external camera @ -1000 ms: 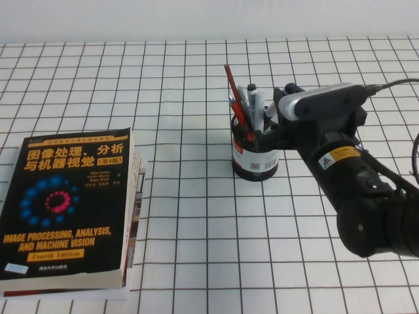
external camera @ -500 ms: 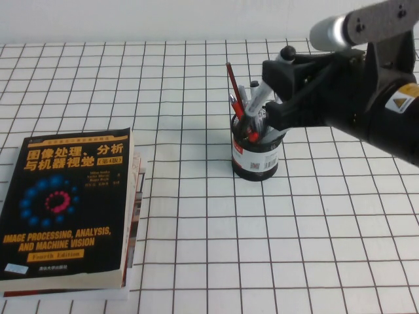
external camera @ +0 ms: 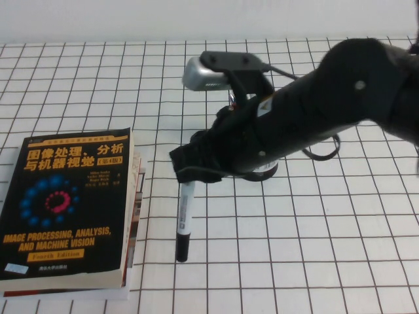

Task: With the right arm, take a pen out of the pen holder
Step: 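Take a marker out of the pen holder and lay it on the table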

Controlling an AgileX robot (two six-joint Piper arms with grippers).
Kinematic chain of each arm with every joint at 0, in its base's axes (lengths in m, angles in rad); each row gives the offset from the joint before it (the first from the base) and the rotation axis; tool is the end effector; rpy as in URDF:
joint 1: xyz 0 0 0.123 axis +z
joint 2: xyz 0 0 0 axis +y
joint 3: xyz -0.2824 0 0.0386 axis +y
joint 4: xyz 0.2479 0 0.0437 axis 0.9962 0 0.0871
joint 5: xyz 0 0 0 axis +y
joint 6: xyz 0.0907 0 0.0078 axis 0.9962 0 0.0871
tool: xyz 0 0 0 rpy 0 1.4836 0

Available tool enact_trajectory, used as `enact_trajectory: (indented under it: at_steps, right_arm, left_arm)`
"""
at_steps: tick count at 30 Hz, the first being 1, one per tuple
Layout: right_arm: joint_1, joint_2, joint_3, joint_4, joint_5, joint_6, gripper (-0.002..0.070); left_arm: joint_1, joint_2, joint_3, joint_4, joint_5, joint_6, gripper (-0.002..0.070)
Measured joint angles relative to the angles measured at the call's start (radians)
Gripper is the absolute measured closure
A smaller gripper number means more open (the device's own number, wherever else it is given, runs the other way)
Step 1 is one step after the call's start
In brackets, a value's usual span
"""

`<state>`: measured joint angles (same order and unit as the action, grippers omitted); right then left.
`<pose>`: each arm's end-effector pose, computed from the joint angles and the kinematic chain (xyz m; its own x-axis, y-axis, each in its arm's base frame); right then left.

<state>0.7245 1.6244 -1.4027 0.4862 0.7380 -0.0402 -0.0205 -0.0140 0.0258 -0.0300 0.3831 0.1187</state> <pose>0.2540 0.2630 0.3283 -0.7718 -0.2692 -0.5761 -0.5705 0.6933 0.4403 0.0522 -0.0021 0.1707 -0.2986 0.0969 -0.9495 0.0585 0.9948 0.0831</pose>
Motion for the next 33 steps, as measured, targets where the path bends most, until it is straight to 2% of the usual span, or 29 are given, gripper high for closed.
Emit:
enact_trajectory:
  at_steps: [14, 23, 33]
  right_arm:
    - [0.023, 0.424, -0.362, -0.055, 0.228, 0.175, 0.0538]
    - [0.023, 0.555, -0.497, -0.091, 0.24, 0.228, 0.0538]
    - [0.023, 0.591, -0.508, -0.088, 0.189, 0.235, 0.0538]
  left_arm:
    - [0.0, 0.0, 0.0, 0.0, 0.0, 0.0, 0.0679]
    - [0.0, 0.0, 0.0, 0.0, 0.0, 0.0, 0.0679]
    - [0.0, 0.0, 0.0, 0.0, 0.0, 0.0, 0.0679]
